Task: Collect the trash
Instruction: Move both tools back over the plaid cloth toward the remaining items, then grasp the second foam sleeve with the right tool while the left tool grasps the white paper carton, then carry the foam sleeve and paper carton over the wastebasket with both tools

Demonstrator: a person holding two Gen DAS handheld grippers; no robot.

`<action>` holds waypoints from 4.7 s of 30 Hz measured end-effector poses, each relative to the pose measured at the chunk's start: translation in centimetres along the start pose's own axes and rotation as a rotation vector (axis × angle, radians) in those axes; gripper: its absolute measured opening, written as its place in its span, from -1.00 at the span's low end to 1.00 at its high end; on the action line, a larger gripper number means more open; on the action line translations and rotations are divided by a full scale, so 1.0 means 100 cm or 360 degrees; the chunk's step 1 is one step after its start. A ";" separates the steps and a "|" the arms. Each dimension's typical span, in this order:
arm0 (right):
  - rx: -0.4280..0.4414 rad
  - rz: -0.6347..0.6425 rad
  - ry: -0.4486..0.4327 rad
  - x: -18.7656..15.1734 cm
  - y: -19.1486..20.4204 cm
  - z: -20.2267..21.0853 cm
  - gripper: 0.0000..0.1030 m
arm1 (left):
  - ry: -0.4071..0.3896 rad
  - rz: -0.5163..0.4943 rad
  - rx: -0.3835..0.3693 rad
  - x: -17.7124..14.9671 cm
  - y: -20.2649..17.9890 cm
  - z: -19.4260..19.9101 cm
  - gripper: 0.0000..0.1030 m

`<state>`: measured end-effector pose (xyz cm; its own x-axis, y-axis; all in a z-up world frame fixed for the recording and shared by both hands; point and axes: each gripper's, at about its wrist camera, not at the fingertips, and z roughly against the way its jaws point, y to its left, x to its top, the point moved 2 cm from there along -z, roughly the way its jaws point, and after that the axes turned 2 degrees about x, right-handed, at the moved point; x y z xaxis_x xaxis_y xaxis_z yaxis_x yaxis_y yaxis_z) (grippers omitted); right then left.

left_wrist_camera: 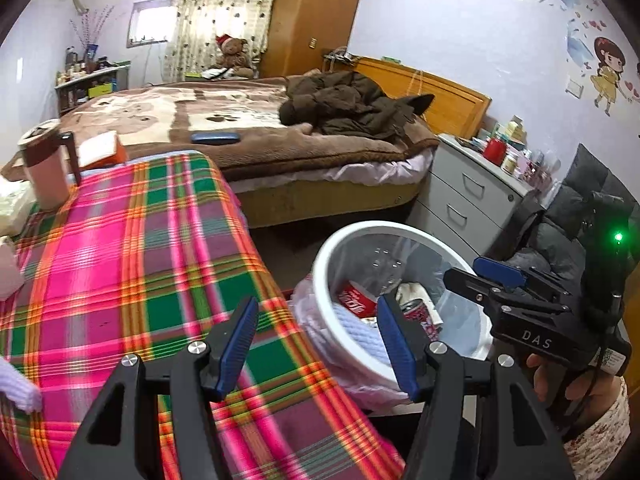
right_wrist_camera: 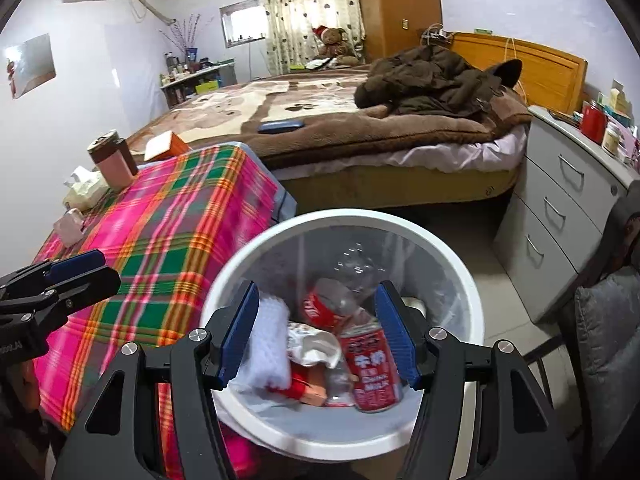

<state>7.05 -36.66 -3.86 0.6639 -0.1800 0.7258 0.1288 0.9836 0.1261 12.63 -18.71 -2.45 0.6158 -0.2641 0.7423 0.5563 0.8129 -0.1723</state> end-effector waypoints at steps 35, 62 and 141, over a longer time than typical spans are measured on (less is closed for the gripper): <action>0.0616 0.0366 0.0111 -0.008 0.194 -0.047 0.21 | -0.0203 0.0370 0.0499 -0.029 0.212 0.116 0.28; 0.0941 0.0935 0.0397 -0.037 0.351 -0.100 0.00 | -0.0100 0.0512 0.0550 -0.025 0.325 0.095 0.33; 0.0395 0.0226 0.0084 0.016 0.208 -0.067 -0.45 | -0.0115 0.0406 0.0561 -0.020 0.220 0.058 0.33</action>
<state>15.72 -16.54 -4.56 0.7008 -0.0342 0.7126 -0.1478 0.9702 0.1919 20.38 2.67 -4.02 0.6611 -0.0052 0.7503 0.1596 0.9781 -0.1339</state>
